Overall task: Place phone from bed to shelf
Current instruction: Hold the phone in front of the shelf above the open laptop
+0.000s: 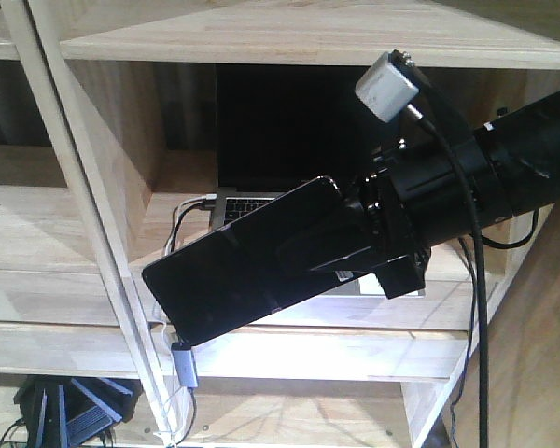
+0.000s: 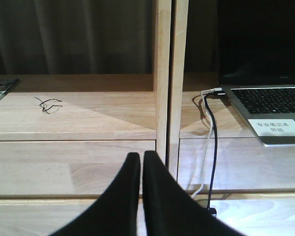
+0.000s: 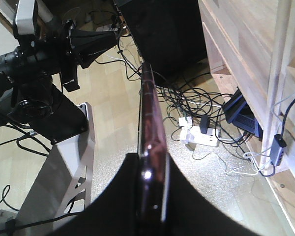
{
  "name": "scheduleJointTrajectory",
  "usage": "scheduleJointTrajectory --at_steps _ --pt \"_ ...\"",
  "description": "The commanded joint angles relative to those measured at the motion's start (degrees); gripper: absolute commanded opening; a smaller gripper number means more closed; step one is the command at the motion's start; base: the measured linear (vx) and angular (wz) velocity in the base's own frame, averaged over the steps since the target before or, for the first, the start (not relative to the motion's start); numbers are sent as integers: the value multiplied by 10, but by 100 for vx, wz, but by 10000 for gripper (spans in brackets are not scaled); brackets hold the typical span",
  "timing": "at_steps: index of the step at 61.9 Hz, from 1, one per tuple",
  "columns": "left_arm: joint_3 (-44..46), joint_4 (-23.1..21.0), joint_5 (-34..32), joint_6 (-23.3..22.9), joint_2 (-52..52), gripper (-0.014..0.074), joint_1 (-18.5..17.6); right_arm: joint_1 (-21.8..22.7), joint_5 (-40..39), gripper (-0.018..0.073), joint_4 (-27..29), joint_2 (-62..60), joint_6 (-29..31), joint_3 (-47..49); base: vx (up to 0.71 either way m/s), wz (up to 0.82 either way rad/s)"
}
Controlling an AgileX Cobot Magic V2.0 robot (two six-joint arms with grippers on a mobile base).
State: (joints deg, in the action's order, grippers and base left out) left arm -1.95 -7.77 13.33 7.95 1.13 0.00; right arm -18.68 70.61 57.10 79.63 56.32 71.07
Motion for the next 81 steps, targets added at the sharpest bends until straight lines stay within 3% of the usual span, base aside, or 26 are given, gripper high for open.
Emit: scheduleJointTrajectory --at_steps 1,81 --pt "-1 -6 -43 -2 3 1 -2 1 33 -4 48 -20 2 15 9 -1" --pt "-1 -6 -43 -2 3 1 -2 1 33 -4 48 -20 2 15 7 -1"
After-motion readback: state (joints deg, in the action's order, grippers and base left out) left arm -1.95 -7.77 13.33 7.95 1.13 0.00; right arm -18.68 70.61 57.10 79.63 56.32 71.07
